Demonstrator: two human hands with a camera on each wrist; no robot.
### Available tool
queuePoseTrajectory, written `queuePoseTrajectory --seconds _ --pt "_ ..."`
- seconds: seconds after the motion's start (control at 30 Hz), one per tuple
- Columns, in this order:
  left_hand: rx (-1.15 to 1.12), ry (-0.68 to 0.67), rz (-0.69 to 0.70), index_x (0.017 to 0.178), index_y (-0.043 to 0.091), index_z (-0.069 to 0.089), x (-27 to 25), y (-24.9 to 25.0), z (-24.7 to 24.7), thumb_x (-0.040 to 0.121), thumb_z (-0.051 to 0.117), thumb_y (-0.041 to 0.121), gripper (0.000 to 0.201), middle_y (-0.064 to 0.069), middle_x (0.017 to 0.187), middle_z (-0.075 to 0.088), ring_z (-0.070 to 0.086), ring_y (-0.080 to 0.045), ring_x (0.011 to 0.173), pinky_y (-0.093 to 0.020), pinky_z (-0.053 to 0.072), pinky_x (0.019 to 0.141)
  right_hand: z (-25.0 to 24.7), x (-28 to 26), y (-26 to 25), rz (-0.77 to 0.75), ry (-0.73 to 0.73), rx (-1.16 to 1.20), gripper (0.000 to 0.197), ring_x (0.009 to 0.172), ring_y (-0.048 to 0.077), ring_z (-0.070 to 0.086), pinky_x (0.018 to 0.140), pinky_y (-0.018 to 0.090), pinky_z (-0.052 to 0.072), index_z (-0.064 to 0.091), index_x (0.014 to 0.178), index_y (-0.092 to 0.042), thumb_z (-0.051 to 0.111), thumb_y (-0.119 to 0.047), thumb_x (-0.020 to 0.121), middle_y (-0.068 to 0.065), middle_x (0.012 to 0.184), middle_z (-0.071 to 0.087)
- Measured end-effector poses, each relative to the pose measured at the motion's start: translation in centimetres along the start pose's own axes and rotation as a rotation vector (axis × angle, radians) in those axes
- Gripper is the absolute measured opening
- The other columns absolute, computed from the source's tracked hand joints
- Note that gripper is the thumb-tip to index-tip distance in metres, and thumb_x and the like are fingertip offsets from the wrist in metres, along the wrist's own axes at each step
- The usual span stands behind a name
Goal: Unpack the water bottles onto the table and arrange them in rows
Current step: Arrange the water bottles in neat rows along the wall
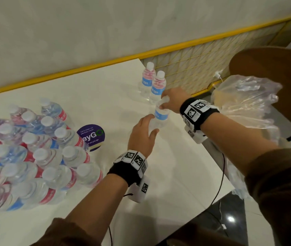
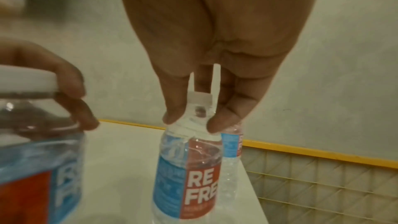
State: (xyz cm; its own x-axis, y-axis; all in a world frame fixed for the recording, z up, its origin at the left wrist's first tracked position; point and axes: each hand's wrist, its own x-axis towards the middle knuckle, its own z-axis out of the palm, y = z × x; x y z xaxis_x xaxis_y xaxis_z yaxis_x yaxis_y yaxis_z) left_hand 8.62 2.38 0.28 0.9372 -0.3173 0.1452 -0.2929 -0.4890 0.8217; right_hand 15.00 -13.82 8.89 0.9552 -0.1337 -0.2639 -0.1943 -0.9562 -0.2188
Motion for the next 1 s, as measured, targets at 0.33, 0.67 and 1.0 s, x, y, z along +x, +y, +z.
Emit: queuePoseTrajectory --seconds 0.33,0.67,1.0 --pt "-0.027 -0.002 -0.034 0.135 0.019 0.043 1.2 -1.3 -1.5 0.089 0.059 0.017 0.049 -0.002 0.130 0.054 0.050 -0.021 0.116 -0.025 0.036 0.093 -2.2 3.8 1.3 0.148 0.037 -0.136 0.044 0.119 0.032 0.051 0.095 0.035 0.043 0.056 0.128 -0.010 0.065 -0.021 0.086 0.014 0.128 0.056" --pt "-0.017 0.013 -0.039 0.133 0.017 0.045 1.4 -1.5 -1.2 0.088 0.059 0.021 0.047 -0.001 0.122 0.057 0.053 -0.022 0.110 -0.030 0.042 0.091 -1.9 5.1 1.2 0.198 0.098 -0.174 0.039 0.116 0.032 0.053 0.094 0.035 0.045 0.060 0.122 -0.003 0.061 -0.023 0.089 0.017 0.123 0.059" --pt "-0.006 -0.041 -0.052 0.133 0.020 0.043 1.3 -1.5 -1.9 0.090 0.059 0.025 0.046 0.000 0.126 0.055 0.051 -0.021 0.112 -0.030 0.040 0.091 -1.9 6.0 0.4 0.252 0.068 -0.198 0.041 0.115 0.031 0.056 0.091 0.032 0.046 0.061 0.121 -0.005 0.062 -0.029 0.088 0.014 0.123 0.061"
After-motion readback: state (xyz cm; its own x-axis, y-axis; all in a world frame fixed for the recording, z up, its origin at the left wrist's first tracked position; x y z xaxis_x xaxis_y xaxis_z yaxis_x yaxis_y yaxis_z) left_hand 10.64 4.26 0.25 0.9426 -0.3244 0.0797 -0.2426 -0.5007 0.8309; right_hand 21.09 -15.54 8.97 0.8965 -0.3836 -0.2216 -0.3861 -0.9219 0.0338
